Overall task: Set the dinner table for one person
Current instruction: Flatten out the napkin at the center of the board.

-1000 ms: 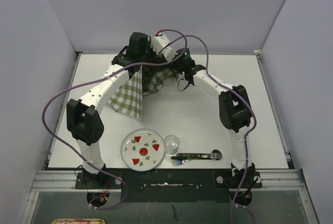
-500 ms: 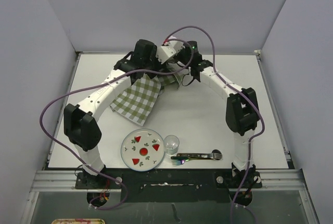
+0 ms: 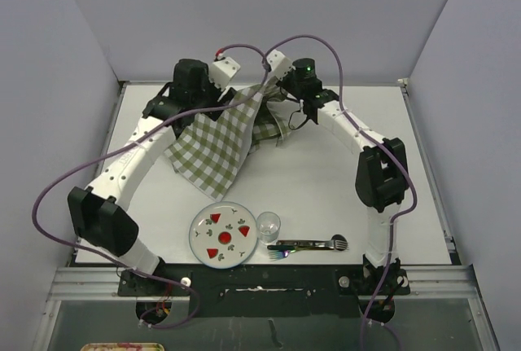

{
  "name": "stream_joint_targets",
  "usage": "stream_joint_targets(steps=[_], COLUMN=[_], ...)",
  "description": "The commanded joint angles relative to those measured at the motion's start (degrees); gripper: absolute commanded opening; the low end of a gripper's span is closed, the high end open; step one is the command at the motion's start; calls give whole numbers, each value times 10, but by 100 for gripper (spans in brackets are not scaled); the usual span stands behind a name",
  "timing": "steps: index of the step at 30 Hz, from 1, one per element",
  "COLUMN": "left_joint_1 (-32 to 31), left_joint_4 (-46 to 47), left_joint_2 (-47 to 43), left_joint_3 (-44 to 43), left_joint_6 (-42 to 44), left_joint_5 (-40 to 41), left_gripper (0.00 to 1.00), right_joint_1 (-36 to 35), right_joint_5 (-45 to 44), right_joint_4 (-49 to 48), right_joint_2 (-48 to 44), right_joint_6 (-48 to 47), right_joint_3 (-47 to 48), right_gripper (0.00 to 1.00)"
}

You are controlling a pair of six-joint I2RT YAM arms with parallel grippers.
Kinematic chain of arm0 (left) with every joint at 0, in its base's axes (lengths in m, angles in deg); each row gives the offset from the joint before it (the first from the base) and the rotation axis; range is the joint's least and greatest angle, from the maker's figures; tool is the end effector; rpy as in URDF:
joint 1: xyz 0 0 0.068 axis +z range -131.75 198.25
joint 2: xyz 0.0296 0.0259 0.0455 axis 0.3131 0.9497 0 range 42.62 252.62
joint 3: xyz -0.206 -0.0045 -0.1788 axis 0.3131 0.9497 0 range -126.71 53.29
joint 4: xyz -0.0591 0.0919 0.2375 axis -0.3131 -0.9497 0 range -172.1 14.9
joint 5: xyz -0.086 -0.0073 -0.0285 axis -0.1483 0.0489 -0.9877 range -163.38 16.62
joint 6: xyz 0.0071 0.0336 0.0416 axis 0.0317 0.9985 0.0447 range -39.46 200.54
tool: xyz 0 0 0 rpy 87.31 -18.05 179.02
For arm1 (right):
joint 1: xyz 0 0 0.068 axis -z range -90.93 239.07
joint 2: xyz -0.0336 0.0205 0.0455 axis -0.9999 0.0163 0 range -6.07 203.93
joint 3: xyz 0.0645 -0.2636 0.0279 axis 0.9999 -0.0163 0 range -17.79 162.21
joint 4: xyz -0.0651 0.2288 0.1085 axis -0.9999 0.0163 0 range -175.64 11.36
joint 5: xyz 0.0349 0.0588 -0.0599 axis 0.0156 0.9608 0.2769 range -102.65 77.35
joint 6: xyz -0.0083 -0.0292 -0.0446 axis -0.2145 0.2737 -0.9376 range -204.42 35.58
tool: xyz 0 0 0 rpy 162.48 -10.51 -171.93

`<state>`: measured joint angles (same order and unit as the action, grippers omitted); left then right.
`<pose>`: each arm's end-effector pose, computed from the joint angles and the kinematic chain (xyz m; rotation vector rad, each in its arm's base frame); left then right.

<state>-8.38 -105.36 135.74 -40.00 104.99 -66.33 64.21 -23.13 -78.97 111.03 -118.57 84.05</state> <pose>0.3361 -0.1636 0.3831 0.8348 1.9197 0.1058 0.4504 0.2016 0.3011 -0.8569 1.7601 -0.2857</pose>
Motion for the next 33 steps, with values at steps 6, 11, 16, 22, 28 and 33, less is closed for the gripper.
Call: stream_joint_targets(steps=[6, 11, 16, 22, 28, 33], left_joint_1=[47, 45, 22, -11, -26, -38], left_joint_4=[-3, 15, 69, 116, 181, 265], left_joint_2=[-140, -165, -171, -154, -159, -159], left_joint_3=[96, 190, 281, 329, 366, 417], left_joint_6=[-105, -147, -137, -112, -107, -85], left_joint_5=[-59, -69, -73, -63, -55, -42], left_gripper=[77, 77, 76, 75, 74, 73], right_joint_1=[40, 46, 46, 46, 46, 46], right_joint_5=[-7, -3, -4, -12, -26, -26], right_joint_4=[-6, 32, 60, 90, 100, 97], right_joint_2=[-29, -25, -30, -34, -30, -41], right_joint_6=[15, 42, 57, 74, 65, 68], right_joint_3=[69, 100, 108, 113, 120, 105], right_gripper=[0, 0, 0, 0, 0, 0])
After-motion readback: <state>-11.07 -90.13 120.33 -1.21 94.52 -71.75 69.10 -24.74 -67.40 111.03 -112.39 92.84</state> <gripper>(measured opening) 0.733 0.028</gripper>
